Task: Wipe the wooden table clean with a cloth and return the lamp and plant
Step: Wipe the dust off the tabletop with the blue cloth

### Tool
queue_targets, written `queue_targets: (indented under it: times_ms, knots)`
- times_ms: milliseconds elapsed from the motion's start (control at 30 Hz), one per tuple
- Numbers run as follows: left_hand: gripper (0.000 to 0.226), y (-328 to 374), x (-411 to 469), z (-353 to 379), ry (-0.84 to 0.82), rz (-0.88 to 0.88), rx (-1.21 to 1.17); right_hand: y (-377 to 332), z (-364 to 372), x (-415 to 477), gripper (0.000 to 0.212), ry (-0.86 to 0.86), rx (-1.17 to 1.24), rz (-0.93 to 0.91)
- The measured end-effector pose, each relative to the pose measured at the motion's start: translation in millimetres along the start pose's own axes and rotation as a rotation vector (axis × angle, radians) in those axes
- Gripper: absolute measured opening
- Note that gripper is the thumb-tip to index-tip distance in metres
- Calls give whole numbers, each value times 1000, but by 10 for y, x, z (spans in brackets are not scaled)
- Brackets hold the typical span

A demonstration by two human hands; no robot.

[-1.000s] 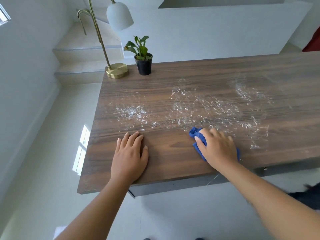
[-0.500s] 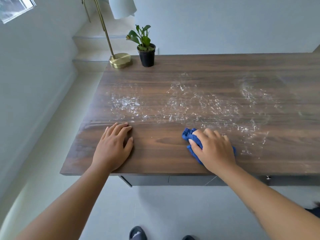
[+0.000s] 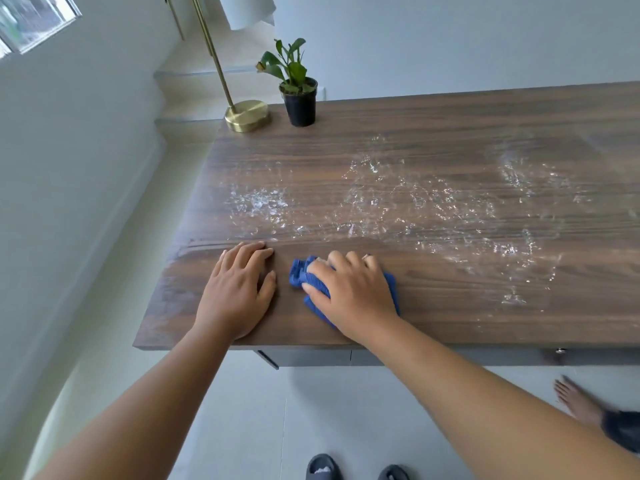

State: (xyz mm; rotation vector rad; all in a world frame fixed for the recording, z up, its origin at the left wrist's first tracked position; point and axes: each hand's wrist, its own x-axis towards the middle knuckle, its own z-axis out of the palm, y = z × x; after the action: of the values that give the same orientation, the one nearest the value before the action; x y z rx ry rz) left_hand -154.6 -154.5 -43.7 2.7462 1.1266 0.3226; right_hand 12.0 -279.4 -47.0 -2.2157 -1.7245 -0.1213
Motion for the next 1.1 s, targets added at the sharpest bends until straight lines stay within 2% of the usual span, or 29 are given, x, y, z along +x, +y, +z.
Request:
queue_targets:
  times_ms: [100, 167, 300, 400, 467, 667, 767, 933, 1033, 1100]
  knots:
    - [49, -20, -5, 11, -6, -3, -11, 293, -127, -282, 31, -30, 48, -128]
    - [47, -40, -7, 26, -7, 2, -22, 568, -220, -401, 34, -36, 37, -94]
    - [42, -70, 3, 57, 11, 7, -28, 753, -230, -313, 31, 19, -108, 165]
    - [43, -83, 17, 78, 16, 21, -31, 517, -97, -60, 26, 80, -182, 405]
    - [44, -99, 23, 97, 18, 28, -31, 316, -21, 84, 28, 67, -189, 461]
    - [49, -108, 20, 117, 39, 43, -33, -30, 29, -87, 33, 75, -121, 310]
    - [45, -92, 20, 112, 41, 50, -33, -22, -50, -270, 39, 25, -62, 251]
    - [43, -19, 14, 65, 42, 63, -10, 48, -165, -422, 28, 32, -14, 243]
    - [29, 104, 6, 44, 52, 123, 24, 131, -187, -498, 23, 80, 8, 257]
    - [22, 309, 10, 75, 48, 127, -40, 243, -209, -576, 22, 110, -1, 269]
